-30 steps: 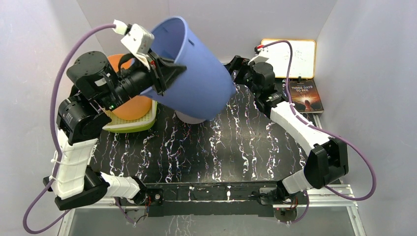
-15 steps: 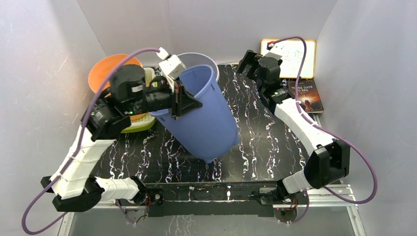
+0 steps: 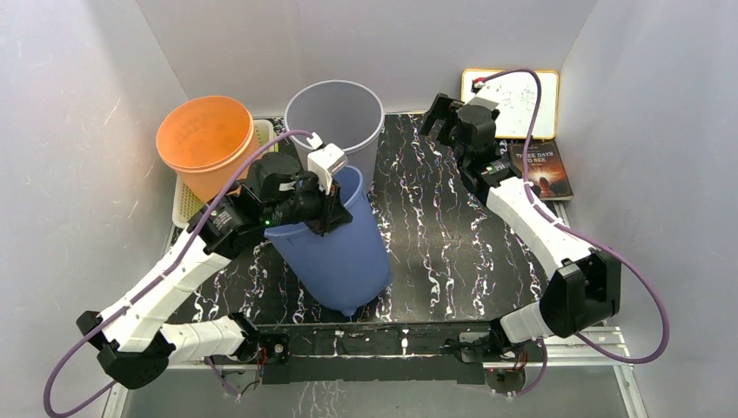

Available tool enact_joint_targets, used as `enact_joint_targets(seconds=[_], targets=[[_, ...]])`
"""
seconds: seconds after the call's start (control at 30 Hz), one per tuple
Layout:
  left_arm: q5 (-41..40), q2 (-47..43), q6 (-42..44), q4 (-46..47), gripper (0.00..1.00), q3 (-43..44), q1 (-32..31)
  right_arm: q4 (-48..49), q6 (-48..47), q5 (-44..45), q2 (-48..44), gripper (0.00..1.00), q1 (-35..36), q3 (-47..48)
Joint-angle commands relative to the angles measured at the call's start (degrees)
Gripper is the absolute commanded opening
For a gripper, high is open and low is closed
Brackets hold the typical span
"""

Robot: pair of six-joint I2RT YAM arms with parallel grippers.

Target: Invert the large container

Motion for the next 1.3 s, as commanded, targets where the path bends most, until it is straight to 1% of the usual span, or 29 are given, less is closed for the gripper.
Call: enact_joint_targets(seconds=[0.0,0.23,0.33,0.57,0.6,0.67,0.7,0.8,0.83,0.87,1.03,1.17,1.27], targets=[[-7.6,-2.0,0.3,3.9,0.0,-4.1,0.2,1.4,-0.6,0.0,-3.2,0.98,-0.1,-1.4],[-16.5,0.5,1.7,5.9,0.0,-8.5,-0.3,0.6,-1.4,-1.1,-2.9,0.98,-0.1,-1.7],[-19.4,2.7,2.2,5.8,0.0,-8.4,-0.4,-0.6,-2.2,-2.3,-3.1,0.98,-0.1,-1.3],[-16.5,8.5,0.9,8.8,0.01,-9.5,-1.8,-1.7,-2.4,-2.7,-5.9,0.98,-0.1,-3.0],[-16.3,9.0,0.5,9.6,0.06,-9.9,-2.3,-1.9,-2.4,-2.6,-6.3,0.98,-0.1,-3.4],[-15.6,9.6,-0.3,10.9,0.11,-10.6,-2.9,-2.2,-2.6,-2.3,-7.1,0.98,-0.1,-3.8],[-15.1,9.8,-0.6,11.3,0.16,-10.7,-3.2,-2.4,-2.7,-2.3,-7.4,0.98,-0.1,-4.0],[-14.9,10.7,-1.1,11.9,0.36,-10.3,-5.4,-2.9,-2.8,-2.1,-8.5,0.98,-0.1,-4.5],[-15.1,11.2,-1.2,11.8,0.42,-9.7,-6.2,-3.0,-2.9,-2.0,-8.9,0.98,-0.1,-4.6],[-15.3,11.7,-1.2,11.6,0.44,-9.1,-7.1,-3.1,-2.9,-1.9,-9.3,0.98,-0.1,-4.7],[-17.5,14.5,-1.7,10.6,0.51,-5.8,-11.9,-3.5,-2.9,-2.1,-10.5,0.98,-0.1,-4.9],[-19.7,16.1,-2.1,9.0,0.54,-2.7,-14.5,-3.8,-3.1,-2.2,-11.1,0.98,-0.1,-5.3],[-23.0,16.3,-2.3,6.6,0.55,0.2,-16.1,-4.0,-3.3,-1.8,-11.4,0.98,-0.1,-5.6]])
